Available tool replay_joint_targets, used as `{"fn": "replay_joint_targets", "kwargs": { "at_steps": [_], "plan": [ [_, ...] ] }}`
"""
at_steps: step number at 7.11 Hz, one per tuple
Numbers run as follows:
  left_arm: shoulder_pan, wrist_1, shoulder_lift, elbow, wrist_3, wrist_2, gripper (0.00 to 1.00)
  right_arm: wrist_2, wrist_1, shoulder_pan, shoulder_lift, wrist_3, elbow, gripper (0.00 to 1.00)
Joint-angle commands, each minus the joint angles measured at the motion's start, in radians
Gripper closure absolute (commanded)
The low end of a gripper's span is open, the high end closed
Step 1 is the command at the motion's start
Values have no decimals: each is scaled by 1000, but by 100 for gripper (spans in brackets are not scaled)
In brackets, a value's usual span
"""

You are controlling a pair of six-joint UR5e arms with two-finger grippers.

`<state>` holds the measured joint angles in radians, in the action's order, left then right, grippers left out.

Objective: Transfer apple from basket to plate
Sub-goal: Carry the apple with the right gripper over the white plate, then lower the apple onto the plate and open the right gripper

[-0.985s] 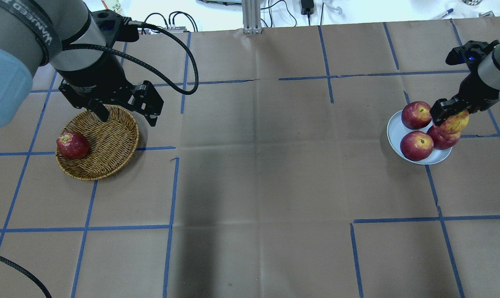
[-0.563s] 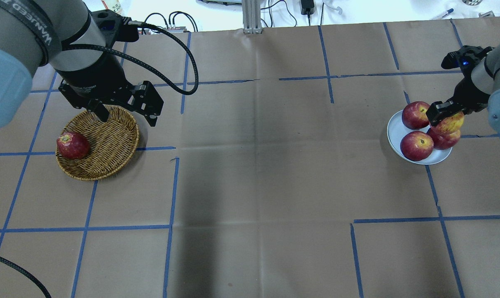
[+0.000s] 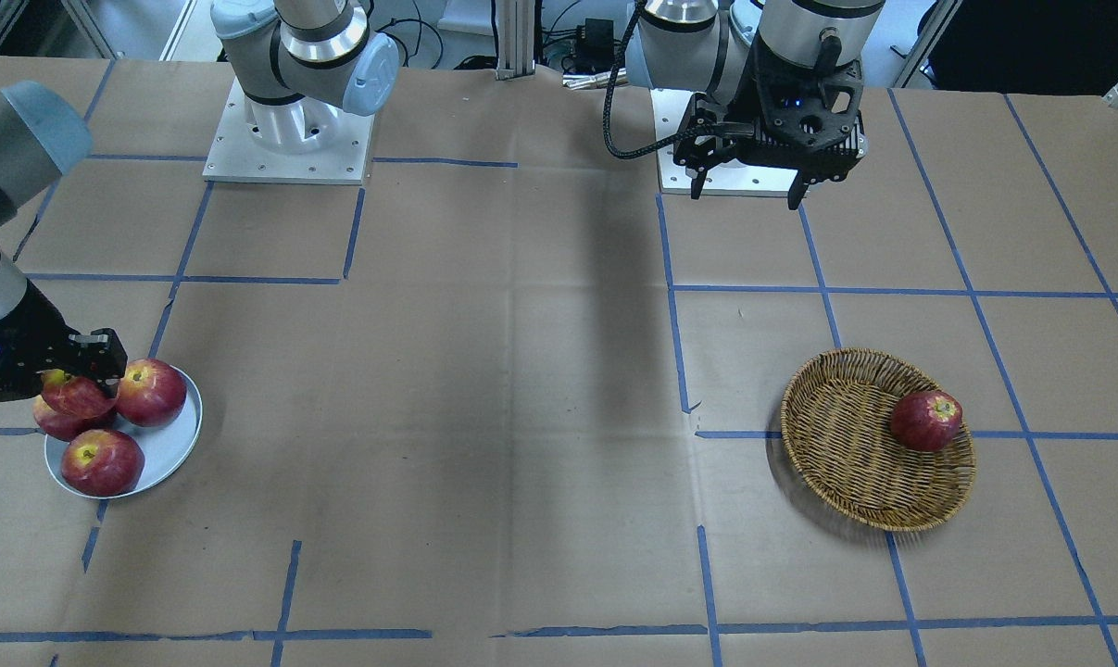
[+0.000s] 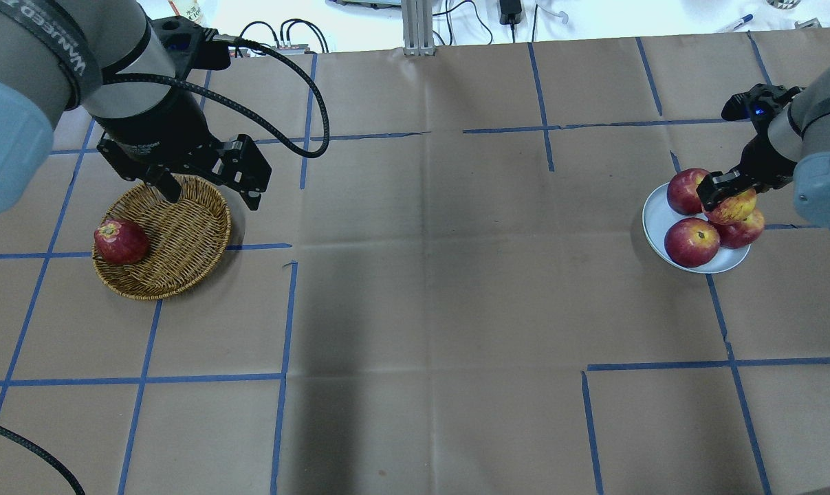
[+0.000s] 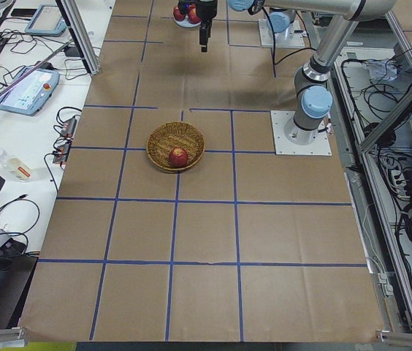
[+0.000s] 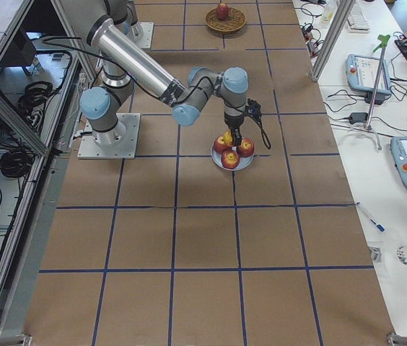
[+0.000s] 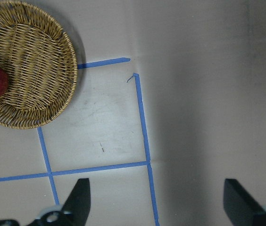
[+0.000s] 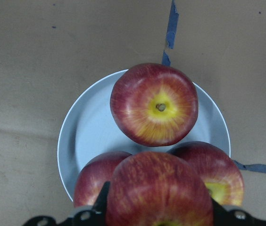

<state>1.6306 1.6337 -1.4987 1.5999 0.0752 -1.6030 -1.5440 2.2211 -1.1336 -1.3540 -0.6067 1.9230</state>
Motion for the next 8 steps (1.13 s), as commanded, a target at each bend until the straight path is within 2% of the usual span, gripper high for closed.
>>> {"fn": "replay_joint_targets", "kwargs": {
  "at_steps": [1,3,5,8],
  "plan": [
    [0,0,0,0,0,0,1,-2,2,0,12,-2,1,49],
    [0,0,-2,0,0,0,1,-4,2,0,22,-2,1,47],
    [0,0,0,2,0,0,1,-13,2,0,24,-2,-2,0],
    [0,0,0,0,0,0,1,-11,-15,-5,6,2,-56,0]
  ]
}}
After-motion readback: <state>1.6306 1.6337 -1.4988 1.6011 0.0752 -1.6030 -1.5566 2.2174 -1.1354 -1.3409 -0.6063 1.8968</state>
